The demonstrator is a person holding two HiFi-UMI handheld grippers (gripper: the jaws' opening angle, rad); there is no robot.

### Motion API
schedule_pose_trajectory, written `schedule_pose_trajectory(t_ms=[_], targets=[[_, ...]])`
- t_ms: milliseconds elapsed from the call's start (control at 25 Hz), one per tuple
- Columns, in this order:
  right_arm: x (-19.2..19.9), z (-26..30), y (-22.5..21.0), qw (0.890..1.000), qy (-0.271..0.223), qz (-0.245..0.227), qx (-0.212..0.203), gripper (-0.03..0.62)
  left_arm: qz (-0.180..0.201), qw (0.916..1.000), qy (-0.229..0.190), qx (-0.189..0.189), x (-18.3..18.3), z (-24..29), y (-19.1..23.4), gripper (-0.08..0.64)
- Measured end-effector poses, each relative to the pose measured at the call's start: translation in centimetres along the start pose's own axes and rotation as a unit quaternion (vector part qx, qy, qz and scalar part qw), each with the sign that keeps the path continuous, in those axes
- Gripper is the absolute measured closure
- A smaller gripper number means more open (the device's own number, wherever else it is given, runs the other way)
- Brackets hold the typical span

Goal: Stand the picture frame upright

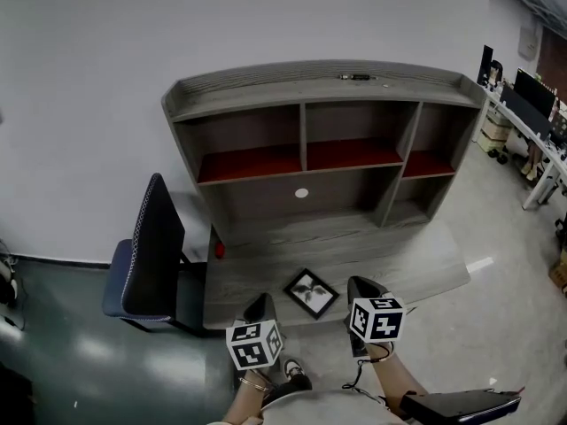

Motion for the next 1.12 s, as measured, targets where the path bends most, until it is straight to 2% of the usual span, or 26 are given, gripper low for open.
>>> schedule_pose_trajectory(t_ms=[440,880,1120], targets=[[-2.8,7.8,1.0,1.000,-0.004,0.000,0.011,0.560,0.010,0.9997,0.002,0.020,-3.4,7.8,3.5,0.548],[-3.7,12.4,-0.1,0.999,0.000,0.002,0.037,0.560,0.010,0.9989,0.014,0.044,-4.1,13.5,4.9,0.548],[-4.1,14.8,0.5,0.999,0.002,0.003,0.036,0.560,0.011,0.9988,0.020,0.044,-4.4,15.4,6.3,0.548]])
Point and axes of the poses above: the fingertips, and each gripper's own axes: z forward along the fingers, y to its left, x out of its underside, the point moved 2 cm from there along -z, backward along the fingers, and after that the axes turned 13 degrees about -y, right-handed, at the moved point
